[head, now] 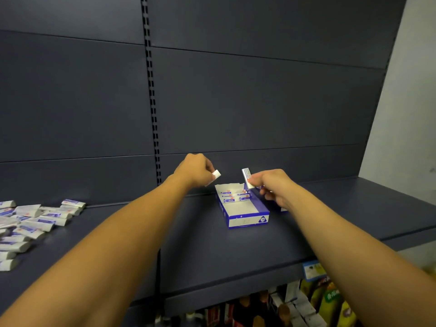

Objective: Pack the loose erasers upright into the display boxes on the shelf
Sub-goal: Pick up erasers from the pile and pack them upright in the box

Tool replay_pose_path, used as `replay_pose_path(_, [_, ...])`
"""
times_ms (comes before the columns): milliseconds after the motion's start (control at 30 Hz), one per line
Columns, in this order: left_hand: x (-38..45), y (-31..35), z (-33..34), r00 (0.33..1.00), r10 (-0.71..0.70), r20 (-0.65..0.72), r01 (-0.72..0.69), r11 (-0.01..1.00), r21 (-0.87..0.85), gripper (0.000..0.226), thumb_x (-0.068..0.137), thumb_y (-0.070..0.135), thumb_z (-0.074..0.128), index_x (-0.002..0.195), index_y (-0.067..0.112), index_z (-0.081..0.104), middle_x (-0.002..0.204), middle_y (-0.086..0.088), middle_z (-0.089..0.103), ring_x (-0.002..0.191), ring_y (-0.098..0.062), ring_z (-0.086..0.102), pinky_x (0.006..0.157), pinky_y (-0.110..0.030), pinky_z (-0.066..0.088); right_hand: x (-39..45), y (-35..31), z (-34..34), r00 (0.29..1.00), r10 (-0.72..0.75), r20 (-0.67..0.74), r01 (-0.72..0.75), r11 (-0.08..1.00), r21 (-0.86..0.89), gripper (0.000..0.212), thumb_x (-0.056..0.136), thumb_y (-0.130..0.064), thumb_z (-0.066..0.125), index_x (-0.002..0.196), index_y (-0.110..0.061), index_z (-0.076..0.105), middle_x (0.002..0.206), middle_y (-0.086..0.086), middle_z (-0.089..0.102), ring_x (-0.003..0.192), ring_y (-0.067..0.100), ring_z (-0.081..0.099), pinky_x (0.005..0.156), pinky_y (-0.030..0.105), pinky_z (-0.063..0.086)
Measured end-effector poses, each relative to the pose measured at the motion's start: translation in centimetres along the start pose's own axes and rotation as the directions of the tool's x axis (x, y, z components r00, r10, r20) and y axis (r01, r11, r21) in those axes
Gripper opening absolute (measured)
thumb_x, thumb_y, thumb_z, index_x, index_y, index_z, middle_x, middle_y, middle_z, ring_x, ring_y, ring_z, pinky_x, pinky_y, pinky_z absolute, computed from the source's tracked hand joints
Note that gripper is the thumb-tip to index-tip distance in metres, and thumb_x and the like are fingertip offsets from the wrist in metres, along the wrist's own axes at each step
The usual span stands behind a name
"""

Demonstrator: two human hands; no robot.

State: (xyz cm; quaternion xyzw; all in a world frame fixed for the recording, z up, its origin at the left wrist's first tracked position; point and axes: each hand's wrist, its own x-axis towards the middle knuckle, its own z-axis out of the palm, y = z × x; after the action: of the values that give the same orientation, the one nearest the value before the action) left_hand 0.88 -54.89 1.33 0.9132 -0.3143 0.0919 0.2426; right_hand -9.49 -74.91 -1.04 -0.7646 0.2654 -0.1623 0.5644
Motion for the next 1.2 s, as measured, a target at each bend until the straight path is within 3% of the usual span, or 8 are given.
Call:
replay_pose_path(333, [5.0,0.4,2.2,0.998,-0.050,-0.043,0.045,0.993,-0.110,0.017,0.089,0.017,0.070,0.104,0.019,0.077,0.101,-0.002,0.071,0.091,-0.017,0.064,0.075,-0.027,0.050,7.2,0.0,0.0,0.991,-0.021,0.135,0.012,0.998,0.068,0.009,0.089,-0.013,0.071,0.097,-0.014,0.074,0.092,0.007,0.073,0.068,0.014,0.050,0.053,0.025,0.039])
replay_pose_path(500, [6.0,0.3,2.4,0.994,-0.103,-0.048,0.096,0.988,-0.122,0.018,0.091,0.015,0.068,0.107,0.018,0.076,0.106,-0.004,0.071,0.095,-0.020,0.065,0.076,-0.027,0.051,10.4,0.2,0.6,0.984,-0.017,0.176,0.010,0.999,0.038,0.022,0.084,-0.015,0.074,0.105,-0.009,0.074,0.101,0.013,0.076,0.067,0.013,0.049,0.048,0.024,0.037])
replay_pose_path(667, [6.2,0.4,2.6,0.984,-0.169,-0.063,0.162,0.981,-0.102,0.019,0.092,0.017,0.068,0.110,0.018,0.076,0.108,-0.004,0.070,0.094,-0.018,0.064,0.075,-0.026,0.049,12.0,0.1,0.9,0.964,-0.035,0.263,0.014,0.997,0.081,0.022,0.083,-0.011,0.074,0.104,-0.006,0.072,0.101,0.016,0.076,0.061,0.012,0.045,0.046,0.023,0.034])
replay_pose_path(833, [6.1,1.3,3.2,0.957,-0.251,-0.147,0.223,0.958,-0.183,0.017,0.092,0.018,0.069,0.107,0.016,0.076,0.101,0.000,0.067,0.092,-0.014,0.061,0.060,-0.014,0.042,12.7,0.5,0.7,0.942,-0.051,0.332,0.034,0.998,0.057,0.021,0.080,-0.013,0.078,0.100,-0.007,0.075,0.089,0.012,0.070,0.061,0.013,0.045,0.045,0.023,0.033])
replay_pose_path(967, [5.8,1.9,4.1,0.923,-0.323,-0.210,0.259,0.924,-0.282,0.016,0.092,0.020,0.070,0.106,0.017,0.077,0.100,0.000,0.070,0.088,-0.012,0.062,0.059,-0.012,0.040,12.5,0.9,0.1,0.903,-0.120,0.412,0.114,0.993,0.041,0.017,0.080,-0.015,0.081,0.097,-0.012,0.076,0.086,0.009,0.068,0.067,0.013,0.047,0.049,0.023,0.036])
replay_pose_path(1100, [4.4,1.5,6.0,0.876,-0.372,-0.306,0.260,0.900,-0.349,0.013,0.092,0.020,0.069,0.102,0.019,0.078,0.092,0.004,0.072,0.078,0.001,0.060,0.060,-0.004,0.037,11.7,1.4,0.1,0.842,-0.205,0.499,0.252,0.967,-0.027,0.014,0.086,-0.017,0.077,0.095,-0.027,0.073,0.099,-0.001,0.073,0.090,0.016,0.064,0.062,0.022,0.045])
replay_pose_path(1200, [3.3,0.9,7.5,0.851,-0.392,-0.350,0.238,0.882,-0.407,0.016,0.093,0.019,0.068,0.107,0.019,0.077,0.097,0.004,0.075,0.080,0.000,0.063,0.064,-0.010,0.043,11.1,1.9,0.6,0.840,-0.238,0.489,0.298,0.953,-0.049,0.017,0.084,-0.016,0.080,0.093,-0.026,0.070,0.100,-0.001,0.073,0.089,0.015,0.069,0.060,0.019,0.050])
